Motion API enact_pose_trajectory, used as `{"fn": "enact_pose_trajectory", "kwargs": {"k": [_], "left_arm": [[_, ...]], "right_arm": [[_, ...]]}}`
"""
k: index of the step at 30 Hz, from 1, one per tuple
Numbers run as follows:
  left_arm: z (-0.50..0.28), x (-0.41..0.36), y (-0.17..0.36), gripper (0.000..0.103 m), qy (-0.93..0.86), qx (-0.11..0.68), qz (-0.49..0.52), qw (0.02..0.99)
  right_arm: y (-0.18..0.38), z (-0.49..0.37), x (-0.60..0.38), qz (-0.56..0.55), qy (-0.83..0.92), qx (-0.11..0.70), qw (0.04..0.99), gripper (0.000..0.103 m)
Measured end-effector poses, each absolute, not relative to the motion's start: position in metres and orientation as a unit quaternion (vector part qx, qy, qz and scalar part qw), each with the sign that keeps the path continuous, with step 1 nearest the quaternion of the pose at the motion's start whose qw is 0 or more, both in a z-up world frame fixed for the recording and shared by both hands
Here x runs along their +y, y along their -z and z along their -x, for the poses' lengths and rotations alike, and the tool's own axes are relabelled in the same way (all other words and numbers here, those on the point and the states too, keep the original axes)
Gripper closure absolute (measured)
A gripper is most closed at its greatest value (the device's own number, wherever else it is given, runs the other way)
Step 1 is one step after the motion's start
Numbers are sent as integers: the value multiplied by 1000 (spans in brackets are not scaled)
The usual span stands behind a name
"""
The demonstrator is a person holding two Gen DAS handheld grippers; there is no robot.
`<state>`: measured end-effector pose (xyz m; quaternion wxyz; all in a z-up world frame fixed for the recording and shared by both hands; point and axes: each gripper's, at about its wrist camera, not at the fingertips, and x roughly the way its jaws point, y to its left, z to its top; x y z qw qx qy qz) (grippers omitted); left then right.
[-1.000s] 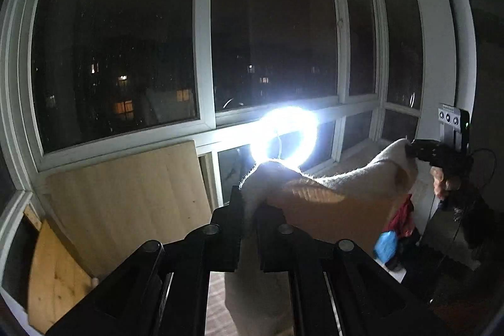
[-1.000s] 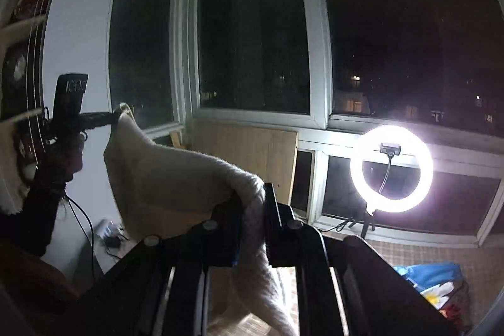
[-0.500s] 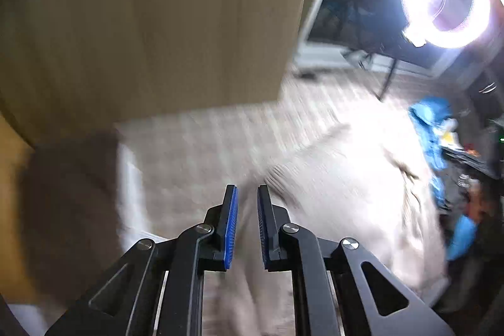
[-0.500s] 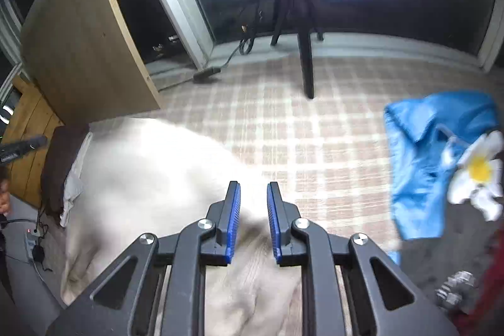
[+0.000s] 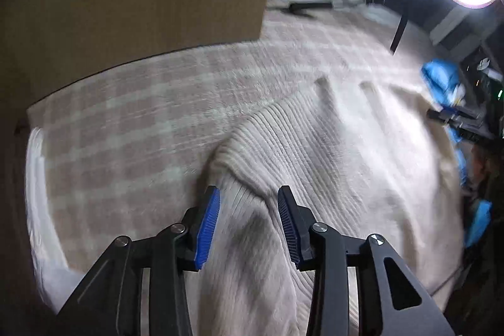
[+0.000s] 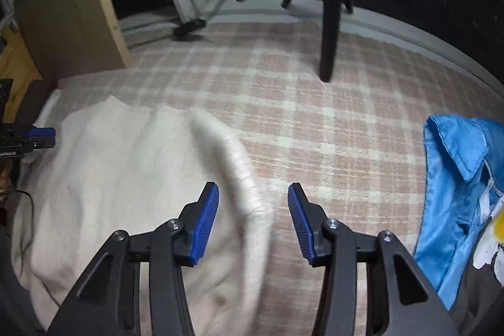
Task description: Fold clothes
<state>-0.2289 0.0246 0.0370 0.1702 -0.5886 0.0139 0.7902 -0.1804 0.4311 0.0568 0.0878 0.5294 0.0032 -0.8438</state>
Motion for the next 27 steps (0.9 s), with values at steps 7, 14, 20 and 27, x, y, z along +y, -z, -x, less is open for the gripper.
{"fn": "enact_pose_trajectory", "kwargs": {"k": [7,14,20,27], "left_arm": [[218,44,-37,97,-811,49,562,155],[204,13,-108,98,-843,61,513,146],[237,-13,-120,97,-861,77,493,95],[255,-50,-92,95,-840,23,540,44]], "right_arm": [[-34,188,440,-543,829,-50,122,86],[-109,160,446,-478,857,-72,178,95],[-149,180,430,-433,879,-38,197,95],[-73,226,419,-531,839,18,117,88]]}}
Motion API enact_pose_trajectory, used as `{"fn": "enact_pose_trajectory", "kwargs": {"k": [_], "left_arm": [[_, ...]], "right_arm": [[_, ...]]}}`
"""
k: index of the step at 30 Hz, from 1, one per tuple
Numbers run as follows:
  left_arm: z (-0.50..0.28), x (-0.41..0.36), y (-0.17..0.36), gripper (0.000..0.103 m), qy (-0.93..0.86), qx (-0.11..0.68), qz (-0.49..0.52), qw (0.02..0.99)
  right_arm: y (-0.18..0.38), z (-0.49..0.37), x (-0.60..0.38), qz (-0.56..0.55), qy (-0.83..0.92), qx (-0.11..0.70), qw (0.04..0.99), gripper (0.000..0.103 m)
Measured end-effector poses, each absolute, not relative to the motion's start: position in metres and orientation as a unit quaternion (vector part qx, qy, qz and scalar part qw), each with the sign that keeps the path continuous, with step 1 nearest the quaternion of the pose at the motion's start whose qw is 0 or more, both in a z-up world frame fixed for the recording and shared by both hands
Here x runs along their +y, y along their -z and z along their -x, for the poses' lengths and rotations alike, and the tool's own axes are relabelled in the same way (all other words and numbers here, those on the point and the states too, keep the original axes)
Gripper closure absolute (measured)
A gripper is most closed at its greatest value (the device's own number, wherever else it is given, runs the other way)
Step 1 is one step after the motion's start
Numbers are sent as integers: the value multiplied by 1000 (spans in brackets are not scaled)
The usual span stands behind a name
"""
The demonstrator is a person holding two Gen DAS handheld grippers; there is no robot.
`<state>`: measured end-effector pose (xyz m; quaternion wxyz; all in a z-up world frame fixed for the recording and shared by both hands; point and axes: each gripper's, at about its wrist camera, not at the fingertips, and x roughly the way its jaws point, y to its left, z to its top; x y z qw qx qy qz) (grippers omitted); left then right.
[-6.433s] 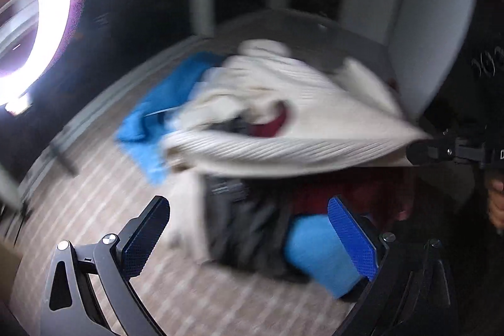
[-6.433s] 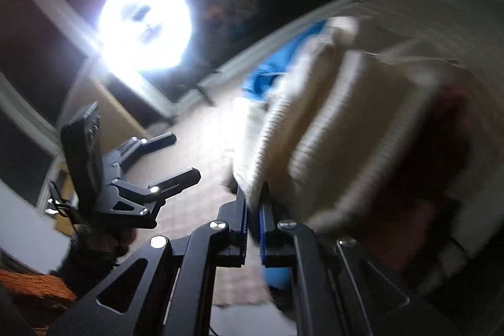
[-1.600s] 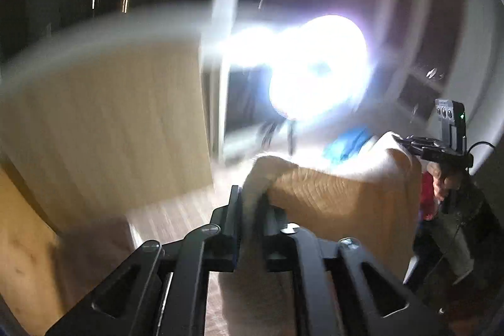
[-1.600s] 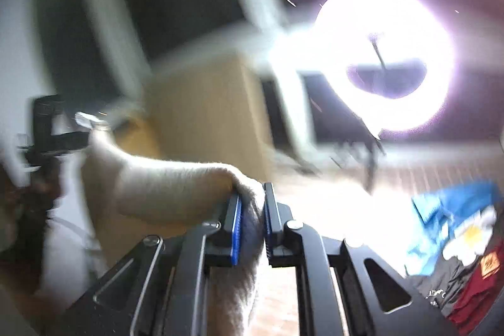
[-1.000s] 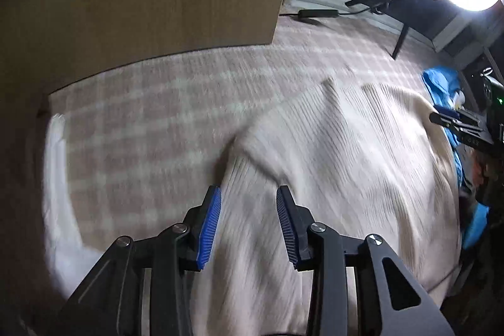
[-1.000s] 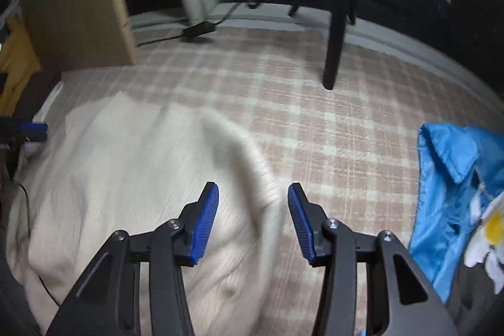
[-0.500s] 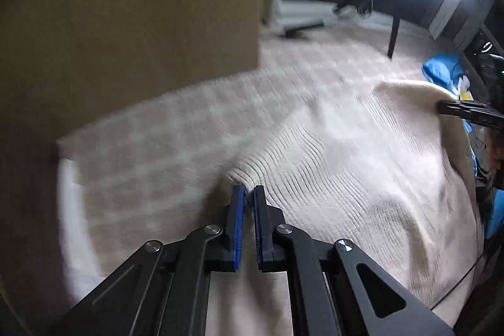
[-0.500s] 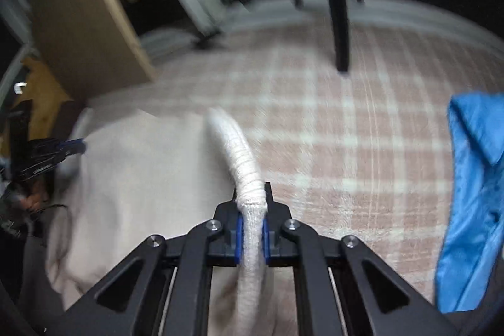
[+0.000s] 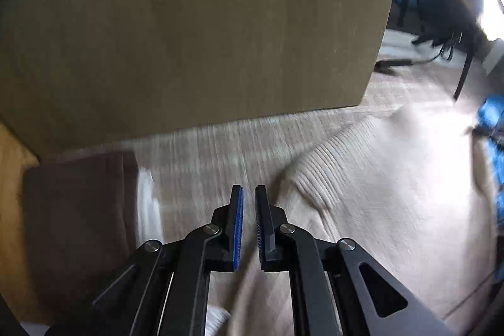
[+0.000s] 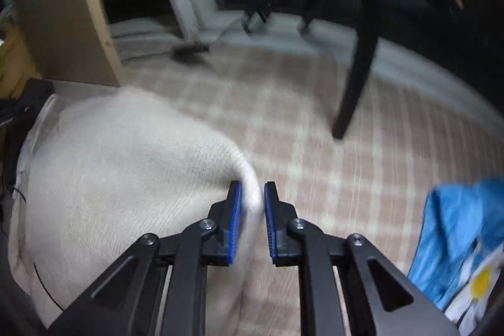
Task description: Fold clothes
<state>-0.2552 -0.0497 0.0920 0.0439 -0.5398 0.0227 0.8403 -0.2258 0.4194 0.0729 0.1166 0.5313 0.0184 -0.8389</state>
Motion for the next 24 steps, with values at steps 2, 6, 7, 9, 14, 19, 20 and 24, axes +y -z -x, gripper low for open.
{"fn": "enact_pose_trajectory", "kwargs": {"k": [2,6,7,9,14,19,20,24], "left_arm": [[229,-55,-107,95,-844,19,531,67],[157,-61,-135,87,-844,22,526,101],[138,-62,-141,88,-843,20,527,110],[104,-65,-148,87,-840,20,530,111],[13,-91,-185,87,-849,20,522,82],[-33,-110,-200,75,-853,-18,515,80],[-33,-102,-191,75,-848,-22,521,91],[-41,-52,-127,75,-810,-5,569,138]], "right_arm": [[-86,199,430,-519,844,-4,133,84],[-106,128,453,-516,842,-45,149,72],[-108,107,455,-521,840,-49,148,72],[-110,67,457,-531,834,-48,142,71],[-126,-19,466,-518,844,-61,125,71],[-171,-69,482,-461,875,-80,121,53],[-170,-73,479,-456,880,-68,113,43],[-130,-76,458,-493,858,-75,120,42]]}}
